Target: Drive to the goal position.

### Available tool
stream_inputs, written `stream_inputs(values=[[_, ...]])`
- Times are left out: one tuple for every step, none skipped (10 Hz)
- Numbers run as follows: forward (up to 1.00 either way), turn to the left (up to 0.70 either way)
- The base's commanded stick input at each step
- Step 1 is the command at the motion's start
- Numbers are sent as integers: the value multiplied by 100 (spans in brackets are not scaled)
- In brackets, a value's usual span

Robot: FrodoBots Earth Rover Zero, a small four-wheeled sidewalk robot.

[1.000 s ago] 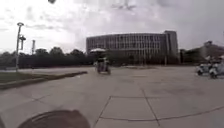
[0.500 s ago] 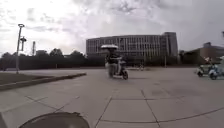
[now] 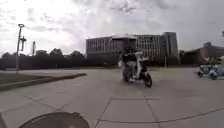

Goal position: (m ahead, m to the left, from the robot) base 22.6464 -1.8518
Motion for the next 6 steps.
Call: stream_inputs(values=[[6,-1],[6,-1],[6,-1],[6,-1],[17,-1],[36,-1]])
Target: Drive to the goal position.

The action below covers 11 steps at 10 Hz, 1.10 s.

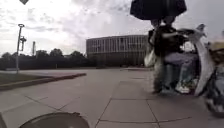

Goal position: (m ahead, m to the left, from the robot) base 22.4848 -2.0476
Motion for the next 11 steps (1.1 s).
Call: stream_inputs(values=[[70,-1],[70,-1],[70,-1],[70,-1],[70,-1],[70,-1],[70,-15],[70,-24],[70,-11],[70,-1],[70,-1]])
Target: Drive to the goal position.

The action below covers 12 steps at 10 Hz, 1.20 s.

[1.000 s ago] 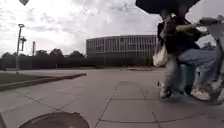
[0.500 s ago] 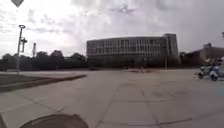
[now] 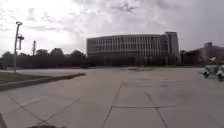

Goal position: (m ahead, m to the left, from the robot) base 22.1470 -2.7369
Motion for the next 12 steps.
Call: stream_inputs(values=[[70,-1],[70,-1],[70,-1],[70,-1],[70,-1],[70,-1],[70,-1],[70,-1],[70,-1],[70,-1],[70,-1],[70,-1]])
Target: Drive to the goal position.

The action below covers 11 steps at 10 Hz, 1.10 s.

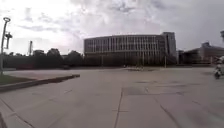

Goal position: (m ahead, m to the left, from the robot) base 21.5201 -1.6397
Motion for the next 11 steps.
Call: stream_inputs(values=[[70,-1],[70,-1],[70,-32],[70,-33],[70,-32],[70,-23],[70,-2],[70,-1],[70,-1],[70,-1],[70,-1]])
